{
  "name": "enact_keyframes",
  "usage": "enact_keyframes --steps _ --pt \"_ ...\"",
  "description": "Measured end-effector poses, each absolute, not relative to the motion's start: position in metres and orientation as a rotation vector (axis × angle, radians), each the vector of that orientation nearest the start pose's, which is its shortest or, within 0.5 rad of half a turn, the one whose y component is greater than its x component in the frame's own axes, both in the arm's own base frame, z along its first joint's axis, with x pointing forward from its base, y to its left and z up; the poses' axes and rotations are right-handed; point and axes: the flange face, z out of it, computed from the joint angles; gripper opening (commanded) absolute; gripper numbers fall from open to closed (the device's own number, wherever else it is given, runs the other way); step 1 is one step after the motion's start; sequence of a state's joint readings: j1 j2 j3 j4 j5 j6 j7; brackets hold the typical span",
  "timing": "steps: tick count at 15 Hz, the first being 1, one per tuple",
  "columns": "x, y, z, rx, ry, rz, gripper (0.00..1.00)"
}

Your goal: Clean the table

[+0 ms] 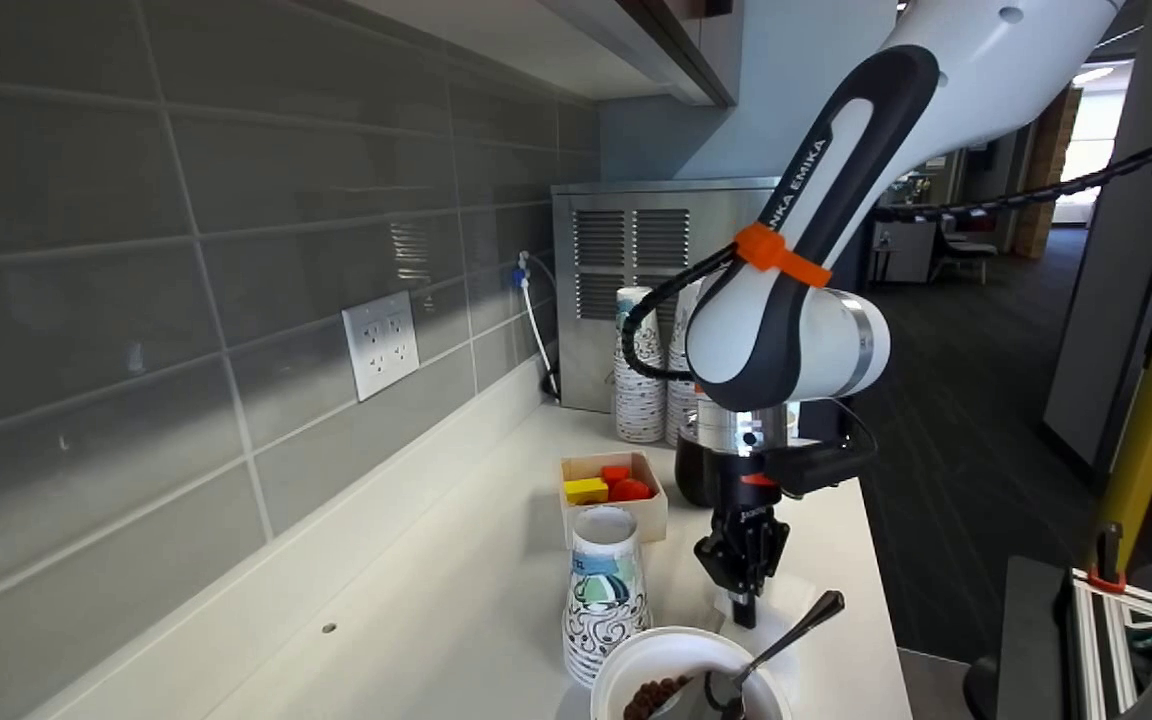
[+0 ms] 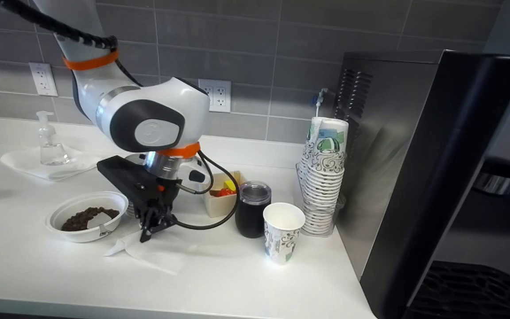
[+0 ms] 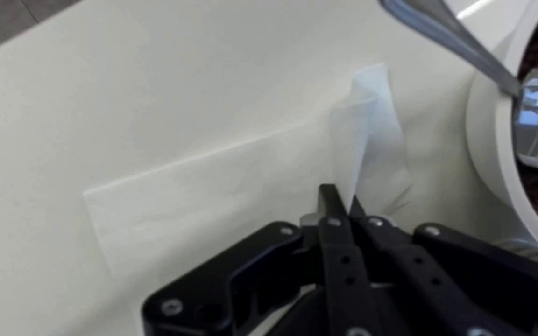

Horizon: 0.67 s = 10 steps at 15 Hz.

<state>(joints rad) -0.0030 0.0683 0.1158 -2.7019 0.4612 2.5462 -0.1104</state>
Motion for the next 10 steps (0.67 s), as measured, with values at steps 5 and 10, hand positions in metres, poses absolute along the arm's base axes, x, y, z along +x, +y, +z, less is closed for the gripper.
enact_keyframes --steps 5,10 --pt "0.381 0.011 0.188 -2.958 0.363 0.322 0.00" --pt "0.406 -0.013 0.201 -2.908 0.536 0.145 0.00"
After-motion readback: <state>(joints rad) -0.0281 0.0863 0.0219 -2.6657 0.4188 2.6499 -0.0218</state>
